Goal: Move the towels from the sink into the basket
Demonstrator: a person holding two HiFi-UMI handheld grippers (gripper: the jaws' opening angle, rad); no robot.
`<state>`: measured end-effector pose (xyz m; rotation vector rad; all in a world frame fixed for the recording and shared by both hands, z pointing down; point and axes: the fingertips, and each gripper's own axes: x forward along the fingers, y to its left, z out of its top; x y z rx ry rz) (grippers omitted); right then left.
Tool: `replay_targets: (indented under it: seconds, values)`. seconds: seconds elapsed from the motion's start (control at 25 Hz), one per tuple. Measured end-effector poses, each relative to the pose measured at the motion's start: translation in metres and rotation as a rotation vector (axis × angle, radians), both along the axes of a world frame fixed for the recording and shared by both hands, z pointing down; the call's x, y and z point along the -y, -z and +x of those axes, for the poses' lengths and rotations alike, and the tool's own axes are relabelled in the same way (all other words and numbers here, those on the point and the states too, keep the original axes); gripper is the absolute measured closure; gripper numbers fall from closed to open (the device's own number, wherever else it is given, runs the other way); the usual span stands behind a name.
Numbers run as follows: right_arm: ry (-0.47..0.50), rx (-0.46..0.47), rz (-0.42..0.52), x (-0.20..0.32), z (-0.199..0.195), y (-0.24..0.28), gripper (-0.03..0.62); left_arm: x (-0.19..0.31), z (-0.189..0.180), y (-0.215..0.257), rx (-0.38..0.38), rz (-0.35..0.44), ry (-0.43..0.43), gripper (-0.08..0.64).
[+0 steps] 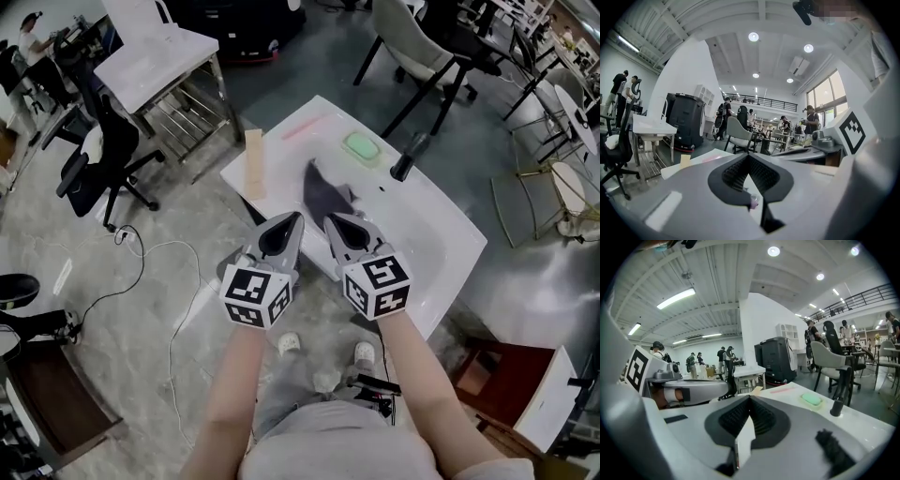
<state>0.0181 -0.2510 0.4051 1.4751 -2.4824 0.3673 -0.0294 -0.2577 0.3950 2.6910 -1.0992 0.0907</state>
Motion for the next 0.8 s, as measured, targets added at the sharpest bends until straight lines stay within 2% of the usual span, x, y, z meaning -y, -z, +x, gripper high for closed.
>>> replay_targets:
  seconds: [0.24, 0.52, 0.8]
  values:
    - [-0.017, -0.031, -0.063, 0.008, 0.007, -0.038, 0.574, 0.014, 0.012, -0.029, 0.012, -0.051, -0.027, 0.557]
    - [-0.084, -0.058, -0.133, 0.028, 0.023, -0.071, 0.574, 0.023, 0.019, -0.056, 0.021, -0.104, -0.046, 0.557]
    - [-0.073, -0.095, -0.202, 0.05, 0.03, -0.101, 0.572, 0.027, 0.018, -0.064, 0.022, -0.122, -0.042, 0.557]
